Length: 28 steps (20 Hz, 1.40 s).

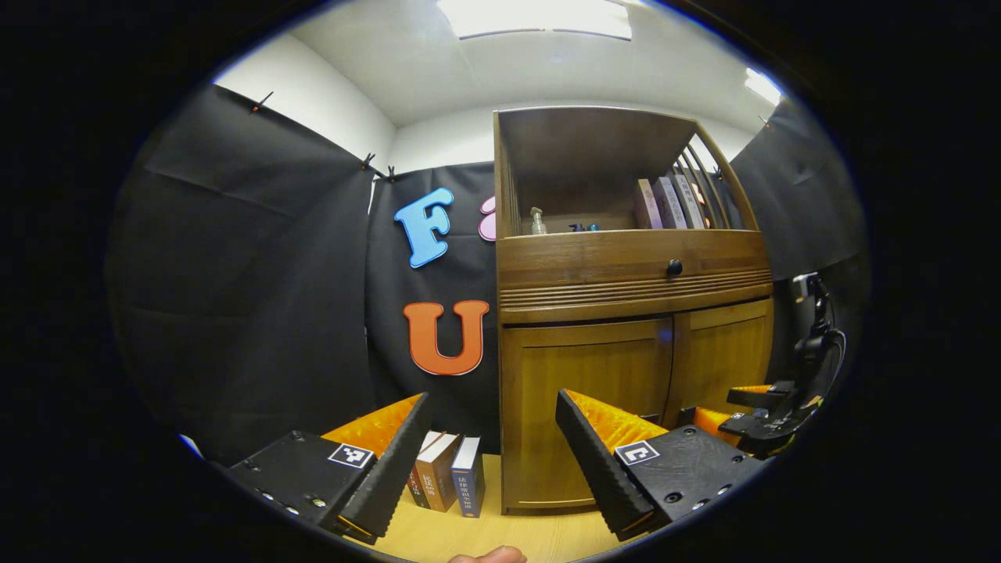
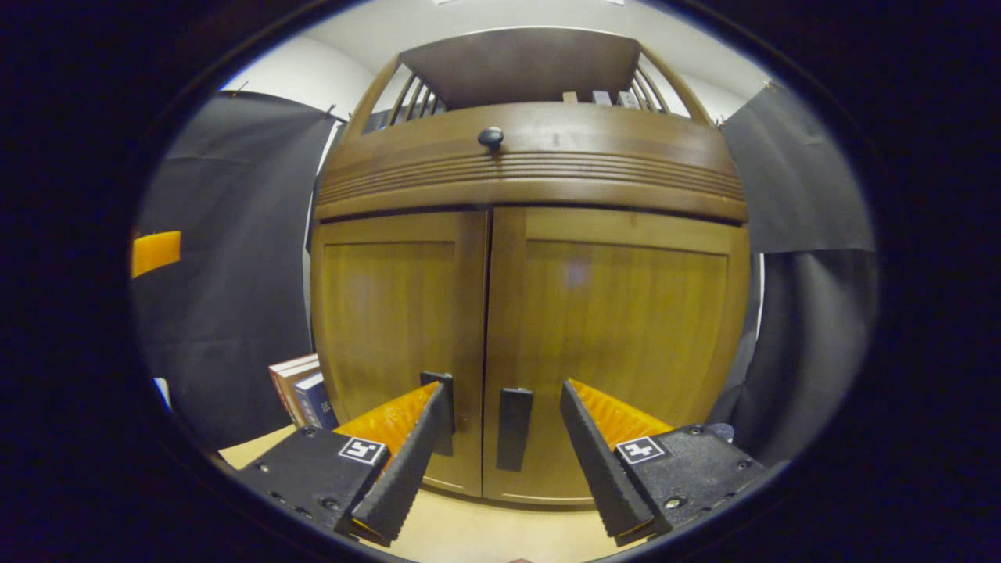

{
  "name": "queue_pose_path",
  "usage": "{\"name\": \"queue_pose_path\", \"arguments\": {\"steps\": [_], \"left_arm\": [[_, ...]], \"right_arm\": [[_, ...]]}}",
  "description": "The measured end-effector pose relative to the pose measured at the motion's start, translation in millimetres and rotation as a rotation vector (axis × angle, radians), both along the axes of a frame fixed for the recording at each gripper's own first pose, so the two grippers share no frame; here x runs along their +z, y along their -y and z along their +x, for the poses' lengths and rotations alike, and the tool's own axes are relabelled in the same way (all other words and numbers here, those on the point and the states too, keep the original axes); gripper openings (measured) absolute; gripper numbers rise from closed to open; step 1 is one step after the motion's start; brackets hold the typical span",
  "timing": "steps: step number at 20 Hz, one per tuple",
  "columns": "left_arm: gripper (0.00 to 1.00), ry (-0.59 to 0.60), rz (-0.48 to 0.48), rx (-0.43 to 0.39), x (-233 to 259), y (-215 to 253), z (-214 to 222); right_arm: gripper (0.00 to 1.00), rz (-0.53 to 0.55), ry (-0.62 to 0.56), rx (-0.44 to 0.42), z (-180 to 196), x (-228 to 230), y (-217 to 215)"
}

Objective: Open the right door of the double-door shoe cabinet with the right hand, and open the left door with the left hand.

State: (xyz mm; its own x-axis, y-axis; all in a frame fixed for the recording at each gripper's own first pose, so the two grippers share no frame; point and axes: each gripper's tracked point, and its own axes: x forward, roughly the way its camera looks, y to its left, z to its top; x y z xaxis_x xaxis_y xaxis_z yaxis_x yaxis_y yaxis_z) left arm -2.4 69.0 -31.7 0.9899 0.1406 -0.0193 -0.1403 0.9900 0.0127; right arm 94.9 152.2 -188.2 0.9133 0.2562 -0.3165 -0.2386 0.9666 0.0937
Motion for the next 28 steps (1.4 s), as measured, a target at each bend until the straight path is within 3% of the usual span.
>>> {"name": "queue_pose_path", "arguments": {"steps": [1,2,6,12,13,15,16,18,21,22,23,24,28], "left_arm": [[1.0,-0.007,-0.003,-0.002,-4,0,2],[0.96,-0.015,-0.005,-0.004,-8,0,5],[0.96,-0.012,-0.007,-0.02,-15,6,14],[1.0,-0.046,-0.001,-0.004,-27,1,20],[0.95,-0.046,-0.004,0.003,-28,0,19],[0.95,-0.038,-0.016,0.008,-25,-1,19],[1.0,-0.033,-0.022,0.008,-25,-2,19],[0.95,-0.034,-0.023,0.009,-25,-3,17],[1.0,-0.048,-0.012,0.012,-29,-3,16],[0.95,-0.052,-0.01,0.009,-29,0,16],[1.0,-0.054,-0.011,0.005,-29,2,17],[0.95,-0.054,-0.015,0.0,-28,4,18],[1.0,-0.053,-0.032,-0.028,-31,19,15]], "right_arm": [[0.89,-0.011,-0.021,-0.012,4,-12,-2],[0.88,-0.019,-0.051,-0.022,6,-24,-3],[0.81,-0.021,-0.126,-0.05,24,-64,-4],[0.55,-0.033,-0.149,-0.07,46,-87,-10],[0.5,-0.039,-0.153,-0.077,48,-89,-10],[0.42,-0.044,-0.16,-0.089,52,-92,-8],[0.4,-0.039,-0.16,-0.09,54,-92,-9],[0.38,-0.03,-0.159,-0.079,54,-93,-10],[0.35,-0.003,-0.157,-0.077,55,-92,-10],[0.34,-0.002,-0.159,-0.075,54,-93,-9],[0.32,0.0,-0.162,-0.074,54,-93,-8],[0.3,0.003,-0.168,-0.072,53,-93,-8],[0.29,0.036,-0.2,-0.056,35,-91,-7]]}}
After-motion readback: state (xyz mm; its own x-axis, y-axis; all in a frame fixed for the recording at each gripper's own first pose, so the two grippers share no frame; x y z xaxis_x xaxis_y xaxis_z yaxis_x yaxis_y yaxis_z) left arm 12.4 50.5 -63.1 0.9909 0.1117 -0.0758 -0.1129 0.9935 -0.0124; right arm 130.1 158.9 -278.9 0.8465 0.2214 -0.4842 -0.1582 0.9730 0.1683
